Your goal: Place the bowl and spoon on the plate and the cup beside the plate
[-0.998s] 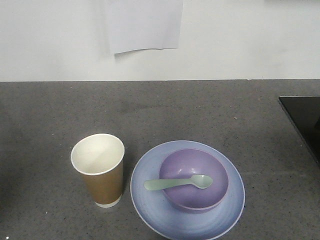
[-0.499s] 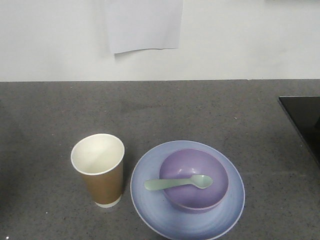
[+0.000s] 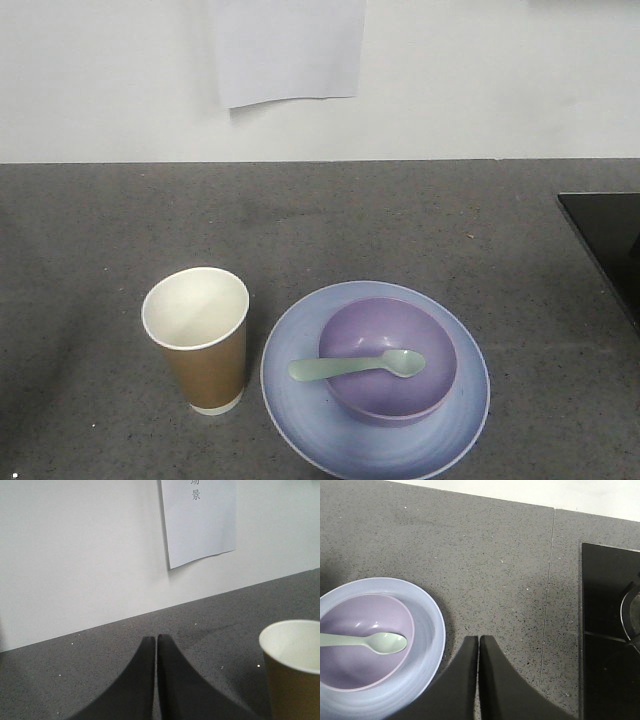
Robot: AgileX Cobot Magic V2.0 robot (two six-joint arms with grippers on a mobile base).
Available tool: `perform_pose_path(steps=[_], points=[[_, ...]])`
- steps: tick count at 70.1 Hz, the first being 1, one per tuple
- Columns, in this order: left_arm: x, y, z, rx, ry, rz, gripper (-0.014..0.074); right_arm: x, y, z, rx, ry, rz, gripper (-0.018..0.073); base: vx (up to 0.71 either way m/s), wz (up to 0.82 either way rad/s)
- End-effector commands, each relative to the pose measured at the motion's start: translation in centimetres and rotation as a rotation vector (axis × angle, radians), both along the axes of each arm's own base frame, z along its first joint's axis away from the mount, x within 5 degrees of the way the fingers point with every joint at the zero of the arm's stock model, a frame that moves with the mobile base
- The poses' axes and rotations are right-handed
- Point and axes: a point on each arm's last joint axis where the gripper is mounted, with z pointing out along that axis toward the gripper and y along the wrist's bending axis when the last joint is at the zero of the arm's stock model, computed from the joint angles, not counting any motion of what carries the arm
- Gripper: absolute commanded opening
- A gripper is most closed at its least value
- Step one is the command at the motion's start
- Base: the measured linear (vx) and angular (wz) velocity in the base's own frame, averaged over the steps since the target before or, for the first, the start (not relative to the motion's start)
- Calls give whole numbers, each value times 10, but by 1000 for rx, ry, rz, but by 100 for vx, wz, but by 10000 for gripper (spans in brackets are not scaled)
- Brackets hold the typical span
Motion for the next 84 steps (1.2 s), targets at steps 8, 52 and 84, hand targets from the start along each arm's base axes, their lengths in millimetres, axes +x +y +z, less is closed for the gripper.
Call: perform_pose_path(steps=[8, 52, 84], points=[[-11, 5, -29, -24, -187, 74, -8, 1, -1, 12, 11, -85, -2, -11, 0, 0], [-21, 14, -78, -41, -264, 202, -8, 1, -1, 12, 11, -84, -2, -11, 0, 0], [-21, 14, -78, -39, -264, 202, -8, 1, -1, 12, 11, -85, -1, -11, 0, 0]])
